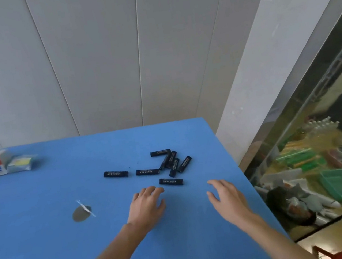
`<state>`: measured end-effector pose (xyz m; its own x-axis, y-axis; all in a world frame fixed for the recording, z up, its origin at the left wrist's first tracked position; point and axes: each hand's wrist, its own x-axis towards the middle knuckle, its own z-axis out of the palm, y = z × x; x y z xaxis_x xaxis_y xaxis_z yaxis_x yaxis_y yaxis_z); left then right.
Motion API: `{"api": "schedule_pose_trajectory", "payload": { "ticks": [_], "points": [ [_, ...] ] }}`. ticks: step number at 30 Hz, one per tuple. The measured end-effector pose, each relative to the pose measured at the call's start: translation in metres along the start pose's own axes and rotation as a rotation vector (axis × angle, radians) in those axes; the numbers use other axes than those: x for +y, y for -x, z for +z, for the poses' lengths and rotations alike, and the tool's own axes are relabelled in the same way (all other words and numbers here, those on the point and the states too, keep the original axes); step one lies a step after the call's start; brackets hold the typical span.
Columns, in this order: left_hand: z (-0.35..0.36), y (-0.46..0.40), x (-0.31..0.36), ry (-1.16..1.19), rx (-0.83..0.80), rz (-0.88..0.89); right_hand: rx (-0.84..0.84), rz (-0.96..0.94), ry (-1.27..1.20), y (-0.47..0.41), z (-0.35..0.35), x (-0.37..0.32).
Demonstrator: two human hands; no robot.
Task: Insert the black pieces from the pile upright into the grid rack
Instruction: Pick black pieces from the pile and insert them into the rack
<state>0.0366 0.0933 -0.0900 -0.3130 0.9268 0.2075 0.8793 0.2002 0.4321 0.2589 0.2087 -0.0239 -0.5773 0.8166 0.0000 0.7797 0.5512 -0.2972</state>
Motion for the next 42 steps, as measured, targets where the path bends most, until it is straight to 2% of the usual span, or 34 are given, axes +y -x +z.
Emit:
{"api": "schedule_pose_trajectory", "payload": {
  "ticks": [8,15,20,26,32,42],
  "points": [
    [0.021,-0.043,0.007,-0.001,-0.008,-0.062,-0.063,-0.103,-0.026,-0.073,0.009,0.023],
    [0.028,-0.055,0.013,0.004,0.009,-0.160,-0.120,-0.302,-0.068,-0.134,0.016,0.023],
    [0.033,-0.056,0.031,-0.015,0.000,-0.264,-0.246,-0.417,0.023,-0.162,0.028,0.024],
    [0.035,-0.059,0.055,-0.001,-0.028,-0.388,-0.284,-0.511,0.142,-0.171,0.035,0.036],
    [0.035,-0.056,0.072,0.146,-0.106,-0.508,-0.301,-0.477,0.014,-0.171,0.023,0.056],
    [0.023,-0.017,0.105,0.206,-0.015,-0.645,-0.347,-0.448,-0.449,-0.150,0.002,0.062]
  ]
}}
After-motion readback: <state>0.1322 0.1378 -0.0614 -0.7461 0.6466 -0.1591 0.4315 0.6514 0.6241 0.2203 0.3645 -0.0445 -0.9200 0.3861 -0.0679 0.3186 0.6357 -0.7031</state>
